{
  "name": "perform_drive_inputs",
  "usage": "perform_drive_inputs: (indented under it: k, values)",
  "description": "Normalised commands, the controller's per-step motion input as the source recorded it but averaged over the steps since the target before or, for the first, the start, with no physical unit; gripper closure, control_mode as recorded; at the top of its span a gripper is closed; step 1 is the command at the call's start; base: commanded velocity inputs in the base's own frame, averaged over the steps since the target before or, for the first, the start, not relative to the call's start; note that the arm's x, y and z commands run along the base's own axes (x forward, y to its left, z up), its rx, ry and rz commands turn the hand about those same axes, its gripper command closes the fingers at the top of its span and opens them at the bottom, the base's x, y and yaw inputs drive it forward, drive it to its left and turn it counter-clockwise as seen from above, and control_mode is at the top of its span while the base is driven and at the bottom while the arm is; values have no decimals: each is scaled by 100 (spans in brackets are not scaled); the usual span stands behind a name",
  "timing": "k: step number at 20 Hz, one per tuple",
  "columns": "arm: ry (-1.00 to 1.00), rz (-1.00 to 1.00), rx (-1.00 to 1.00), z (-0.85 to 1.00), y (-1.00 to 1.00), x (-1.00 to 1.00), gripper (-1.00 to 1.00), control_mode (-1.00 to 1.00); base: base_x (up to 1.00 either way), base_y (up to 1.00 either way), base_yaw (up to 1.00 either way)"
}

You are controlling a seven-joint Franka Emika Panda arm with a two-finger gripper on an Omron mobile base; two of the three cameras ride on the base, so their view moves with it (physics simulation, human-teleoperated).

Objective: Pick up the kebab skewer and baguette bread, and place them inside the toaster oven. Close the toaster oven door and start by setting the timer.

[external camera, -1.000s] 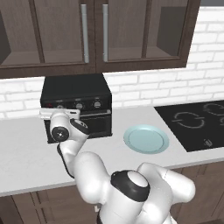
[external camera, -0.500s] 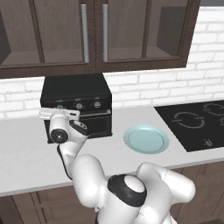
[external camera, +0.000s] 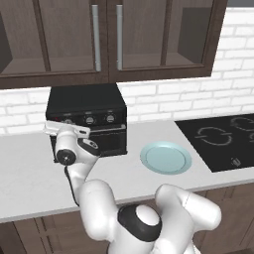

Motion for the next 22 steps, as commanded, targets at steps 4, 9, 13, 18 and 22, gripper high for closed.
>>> perform_drive_inputs:
  k: [4,9,13,18,22]
  values:
    - [0,-8,17,0,0,0,100,-100,0,0,0]
    - [3,-7,17,0,0,-1,100,-100,0,0,0]
    - [6,-9,17,0,0,0,100,-100,0,0,0]
    - [5,-10,21,-3,0,-2,100,-100,0,0,0]
    - [4,-11,22,-8,0,-9,100,-100,0,0,0]
